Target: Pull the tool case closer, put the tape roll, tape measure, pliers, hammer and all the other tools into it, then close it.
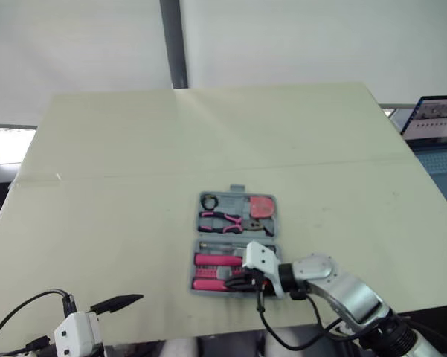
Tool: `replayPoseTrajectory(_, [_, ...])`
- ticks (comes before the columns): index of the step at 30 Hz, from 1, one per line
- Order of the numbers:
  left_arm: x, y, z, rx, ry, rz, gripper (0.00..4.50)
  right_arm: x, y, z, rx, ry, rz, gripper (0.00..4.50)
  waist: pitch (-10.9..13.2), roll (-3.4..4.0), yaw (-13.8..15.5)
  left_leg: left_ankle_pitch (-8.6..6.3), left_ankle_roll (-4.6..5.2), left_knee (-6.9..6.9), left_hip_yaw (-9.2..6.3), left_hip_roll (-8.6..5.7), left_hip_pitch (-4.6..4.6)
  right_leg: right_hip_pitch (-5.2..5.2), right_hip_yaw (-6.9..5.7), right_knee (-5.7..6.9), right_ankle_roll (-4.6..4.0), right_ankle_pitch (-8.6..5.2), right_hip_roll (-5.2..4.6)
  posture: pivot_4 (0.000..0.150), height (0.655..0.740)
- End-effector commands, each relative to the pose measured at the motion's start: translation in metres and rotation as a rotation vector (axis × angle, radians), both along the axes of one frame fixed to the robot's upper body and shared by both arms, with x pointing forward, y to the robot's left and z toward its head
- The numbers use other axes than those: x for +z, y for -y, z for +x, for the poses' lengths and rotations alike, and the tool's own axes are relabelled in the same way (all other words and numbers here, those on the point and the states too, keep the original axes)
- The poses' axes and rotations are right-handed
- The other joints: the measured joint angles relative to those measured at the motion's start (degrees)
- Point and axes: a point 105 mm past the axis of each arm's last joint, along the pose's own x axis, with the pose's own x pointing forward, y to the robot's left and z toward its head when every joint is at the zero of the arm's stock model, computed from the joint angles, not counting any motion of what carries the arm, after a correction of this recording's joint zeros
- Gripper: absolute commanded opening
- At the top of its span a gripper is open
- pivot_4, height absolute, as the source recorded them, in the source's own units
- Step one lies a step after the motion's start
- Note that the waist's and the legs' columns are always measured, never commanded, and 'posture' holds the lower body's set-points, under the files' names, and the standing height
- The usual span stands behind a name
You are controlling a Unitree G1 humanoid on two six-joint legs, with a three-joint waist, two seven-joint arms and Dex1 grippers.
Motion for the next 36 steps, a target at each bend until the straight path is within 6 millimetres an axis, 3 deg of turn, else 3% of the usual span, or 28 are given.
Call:
replayPoseTrajectory(1, [0.005,0.004,-0.003,-0.009,0.007,-0.010,4.50,-0.022,0.005,-0.013,0.003,-0.076,-0.069,0.11,-0.03,-0.03,0.01,0.00,0.00,-0.02,0.00,0.00,0.06,0.06,0.00,0.00,0.00,0.00,0.00,0.150,0.7373])
replayPoseTrajectory(6, [0.004,0.004,-0.004,-0.005,0.005,-0.011,4.50,-0.028,0.006,-0.017,-0.002,-0.095,-0.084,0.11,-0.08,-0.08,0.00,-0.04,0.00,-0.28,-0.01,0.00,0.72,0.73,-0.01,-0.22,-0.04,-0.02,0.00,0.150,0.7373])
replayPoseTrajectory(22, [0.005,0.008,-0.006,0.005,0.006,-0.017,4.50,-0.050,0.010,-0.020,-0.033,-0.168,-0.176,0.11,-0.80,-0.34,-0.16,-0.06,-0.03,-0.40,-0.03,0.05,0.80,0.75,-0.04,-0.23,-0.14,-0.07,0.03,0.150,0.7373])
replayPoseTrajectory(36, [0.005,0.007,-0.003,0.005,0.011,-0.015,4.50,-0.058,0.012,-0.022,-0.030,-0.194,-0.221,0.11,-0.99,-0.33,-0.15,-0.14,-0.11,-0.82,0.06,0.10,1.67,1.35,-0.03,-0.29,-0.35,-0.18,0.05,0.150,0.7373])
